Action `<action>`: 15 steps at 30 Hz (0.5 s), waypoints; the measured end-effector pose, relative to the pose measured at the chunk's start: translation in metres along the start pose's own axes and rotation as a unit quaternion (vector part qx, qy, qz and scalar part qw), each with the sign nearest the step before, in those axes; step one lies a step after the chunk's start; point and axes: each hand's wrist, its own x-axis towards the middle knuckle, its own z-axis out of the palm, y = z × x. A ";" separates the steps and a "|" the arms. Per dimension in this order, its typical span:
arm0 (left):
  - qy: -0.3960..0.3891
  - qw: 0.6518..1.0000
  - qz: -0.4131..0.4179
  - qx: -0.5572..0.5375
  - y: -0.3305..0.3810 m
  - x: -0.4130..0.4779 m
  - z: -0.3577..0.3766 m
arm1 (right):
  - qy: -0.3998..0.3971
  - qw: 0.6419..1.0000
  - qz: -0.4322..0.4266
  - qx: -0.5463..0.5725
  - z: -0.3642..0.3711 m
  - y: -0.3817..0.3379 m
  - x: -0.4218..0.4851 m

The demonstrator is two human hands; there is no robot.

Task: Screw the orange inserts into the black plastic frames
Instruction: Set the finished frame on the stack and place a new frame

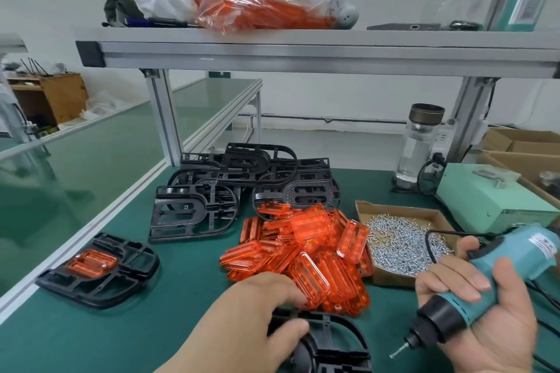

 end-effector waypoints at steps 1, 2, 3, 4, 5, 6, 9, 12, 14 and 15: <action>0.040 0.999 -0.022 -0.014 -0.004 0.002 -0.003 | 0.002 1.000 0.000 -0.009 0.001 0.000 0.001; 0.085 0.995 -0.047 -0.024 -0.010 0.006 -0.005 | 0.005 1.000 0.001 -0.018 0.002 0.001 0.002; 0.133 0.988 -0.073 -0.033 -0.016 0.011 -0.007 | 0.009 1.000 0.003 -0.028 0.003 0.001 0.004; 0.177 0.978 -0.102 -0.037 -0.024 0.017 -0.008 | 0.013 0.999 0.005 -0.037 0.004 0.002 0.004; 0.215 0.967 -0.131 -0.039 -0.033 0.024 -0.011 | 0.015 0.999 0.007 -0.043 0.005 0.002 0.005; 0.245 0.955 -0.162 -0.036 -0.044 0.031 -0.014 | 0.014 0.999 0.010 -0.047 0.006 0.003 0.006; 0.278 0.922 -0.270 -0.006 -0.076 0.050 -0.022 | 0.003 0.999 0.015 -0.041 0.004 0.004 0.007; 0.246 0.908 -0.331 0.073 -0.104 0.061 -0.023 | -0.007 0.999 0.024 -0.029 0.001 0.003 0.008; 0.217 0.910 -0.337 0.101 -0.114 0.065 -0.022 | -0.008 0.999 0.028 -0.025 -0.001 0.004 0.008; 0.201 0.912 -0.340 0.109 -0.117 0.065 -0.021 | -0.008 0.999 0.030 -0.025 -0.001 0.004 0.008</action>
